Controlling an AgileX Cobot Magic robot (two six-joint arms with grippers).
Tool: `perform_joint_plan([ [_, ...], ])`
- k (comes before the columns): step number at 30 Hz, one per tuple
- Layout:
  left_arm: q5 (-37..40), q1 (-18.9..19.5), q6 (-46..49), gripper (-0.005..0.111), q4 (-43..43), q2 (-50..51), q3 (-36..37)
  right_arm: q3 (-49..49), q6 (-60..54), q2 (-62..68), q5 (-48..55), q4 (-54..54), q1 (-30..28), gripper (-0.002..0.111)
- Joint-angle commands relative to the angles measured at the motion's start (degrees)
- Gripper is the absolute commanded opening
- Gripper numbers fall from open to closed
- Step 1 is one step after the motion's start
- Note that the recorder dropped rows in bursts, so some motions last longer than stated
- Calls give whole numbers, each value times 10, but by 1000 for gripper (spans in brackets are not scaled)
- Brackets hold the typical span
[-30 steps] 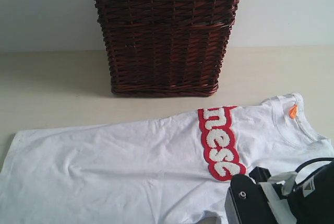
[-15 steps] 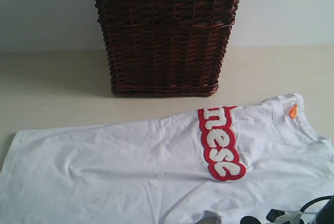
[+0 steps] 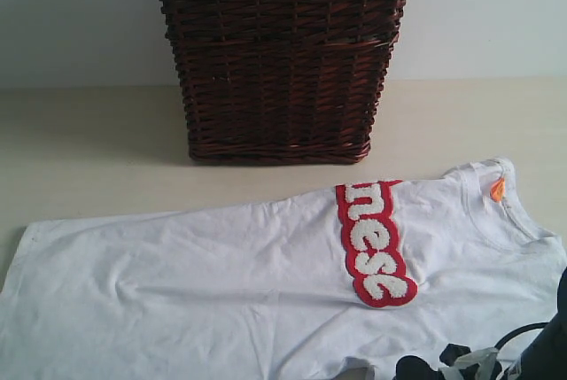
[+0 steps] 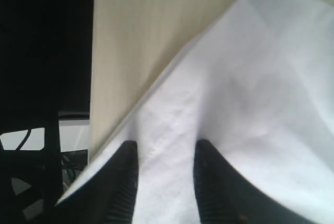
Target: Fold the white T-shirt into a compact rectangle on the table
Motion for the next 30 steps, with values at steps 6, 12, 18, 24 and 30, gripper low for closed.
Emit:
perform_joint_plan([
  [6, 0, 1, -3, 0, -4, -3, 0, 20, 4, 35, -84, -39, 0, 4],
  [12, 0, 1, -3, 0, -4, -3, 0, 20, 25, -17, -131, -67, 0, 0],
  [18, 0, 1, -3, 0, -4, -3, 0, 20, -44, -135, 11, -67, 0, 29],
  [24, 0, 1, -3, 0, -4, -3, 0, 20, -11, -82, -25, -69, 0, 65],
  [30, 0, 1, -3, 0, -4, -3, 0, 20, -8, -39, -34, -69, 0, 61],
])
